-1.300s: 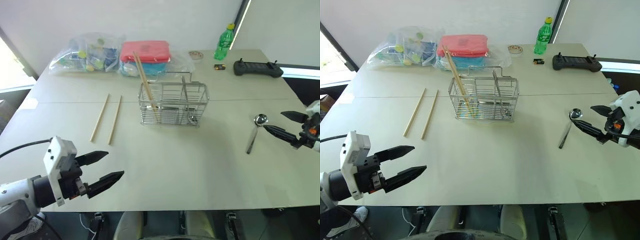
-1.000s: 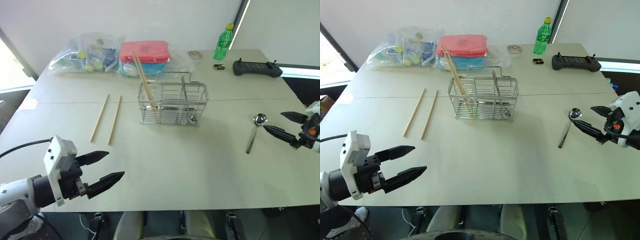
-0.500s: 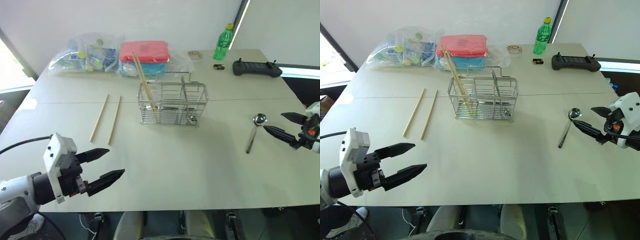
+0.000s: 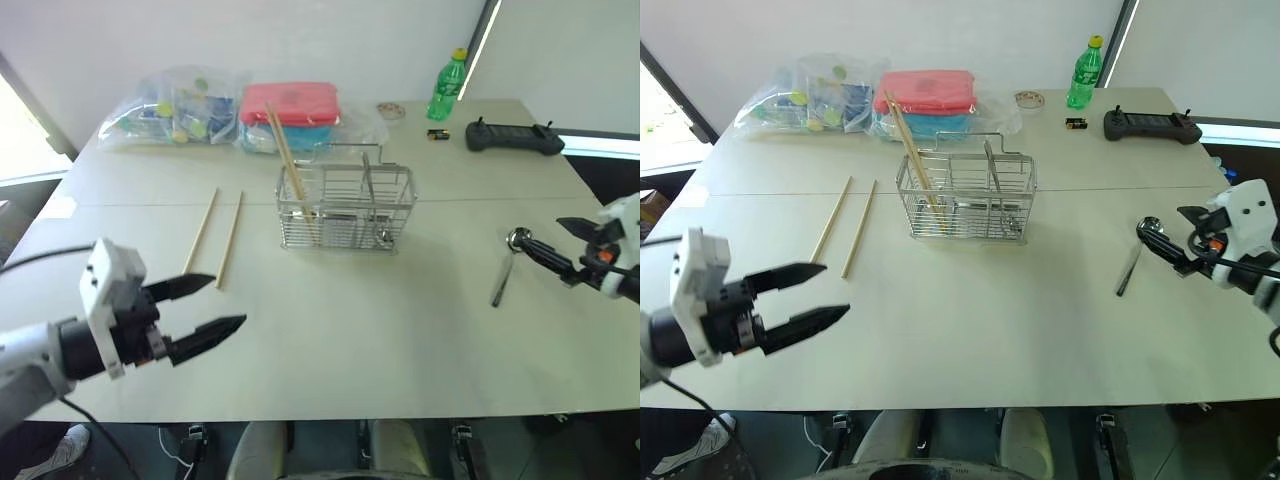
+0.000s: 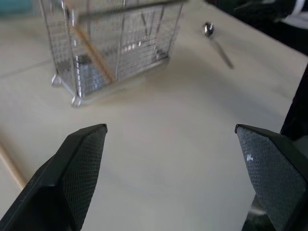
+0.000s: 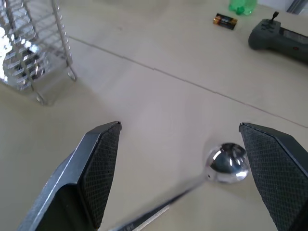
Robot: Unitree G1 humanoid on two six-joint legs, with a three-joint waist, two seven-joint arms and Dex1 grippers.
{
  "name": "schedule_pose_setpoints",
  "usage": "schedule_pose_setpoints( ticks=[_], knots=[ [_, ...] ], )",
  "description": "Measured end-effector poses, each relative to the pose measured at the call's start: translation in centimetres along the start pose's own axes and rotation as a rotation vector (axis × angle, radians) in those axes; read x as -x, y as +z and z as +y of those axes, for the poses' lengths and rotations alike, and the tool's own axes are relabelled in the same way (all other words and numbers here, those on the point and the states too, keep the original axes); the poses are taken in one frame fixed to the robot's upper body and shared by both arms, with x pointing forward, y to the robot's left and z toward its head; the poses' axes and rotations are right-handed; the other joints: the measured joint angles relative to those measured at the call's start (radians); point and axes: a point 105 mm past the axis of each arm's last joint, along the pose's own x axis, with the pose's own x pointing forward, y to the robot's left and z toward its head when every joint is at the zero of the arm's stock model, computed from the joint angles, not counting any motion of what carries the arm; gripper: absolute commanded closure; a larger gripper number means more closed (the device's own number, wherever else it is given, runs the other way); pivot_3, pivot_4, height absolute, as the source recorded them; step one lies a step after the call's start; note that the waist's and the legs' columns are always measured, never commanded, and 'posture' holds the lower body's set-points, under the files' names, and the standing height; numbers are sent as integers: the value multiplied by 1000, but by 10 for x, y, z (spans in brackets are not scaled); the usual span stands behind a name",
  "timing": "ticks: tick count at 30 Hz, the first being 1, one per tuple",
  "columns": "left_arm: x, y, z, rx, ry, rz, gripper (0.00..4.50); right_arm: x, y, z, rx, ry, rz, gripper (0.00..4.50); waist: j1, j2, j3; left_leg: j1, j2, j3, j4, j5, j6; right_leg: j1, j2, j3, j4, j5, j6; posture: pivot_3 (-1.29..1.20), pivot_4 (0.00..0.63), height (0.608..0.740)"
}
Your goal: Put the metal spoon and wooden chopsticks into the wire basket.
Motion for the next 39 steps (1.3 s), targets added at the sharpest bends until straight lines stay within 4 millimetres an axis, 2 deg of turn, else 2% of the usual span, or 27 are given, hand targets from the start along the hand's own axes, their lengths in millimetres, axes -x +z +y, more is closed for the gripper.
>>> schedule_pose_setpoints(
  ticks=[4,7,11,15,21,29,37,39],
  knots=[
    [-15,37,8,-32,-42,-97,17,-14,-9,18,-126,-78,32,452,-3,-1,0,-1,-1,0,-1,0,0,-1,0,0,0,1,-1,0,150,708],
    [-24,50,7,-47,-78,-119,17,-25,-6,29,-274,-158,51,452,-12,0,0,-2,-1,0,-2,0,0,-3,1,1,1,1,0,0,150,708],
    [-30,50,2,-52,-113,-105,17,-28,-5,36,-362,-244,113,452,-9,0,0,-1,0,0,-4,0,0,-3,2,1,1,1,0,0,150,708],
    [-34,52,-2,-56,-139,-100,17,-21,-12,20,-422,-369,174,452,-1,-1,0,-1,0,0,-2,0,0,-2,2,1,1,1,-1,0,150,708],
    [-37,59,-11,-87,-186,-111,17,-21,-46,10,-470,-446,288,452,-6,-1,-1,-1,0,0,-1,0,0,-1,2,1,2,1,-1,0,150,708],
    [-39,49,-28,-109,-297,-30,17,-38,-77,12,-525,-453,336,452,-27,-1,-1,1,0,-1,-1,0,1,-2,2,1,6,1,-1,0,150,708],
    [-39,37,-37,-144,-391,64,17,-51,-81,1,-528,-486,296,452,-28,-2,-1,3,0,-1,-1,0,1,-1,3,1,6,1,-1,0,150,708],
    [-40,37,-37,-155,-396,69,0,-54,-81,0,-530,-488,289,987,-28,-3,-1,3,0,-1,-1,0,1,-1,3,1,6,1,-1,0,150,708]
  ],
)
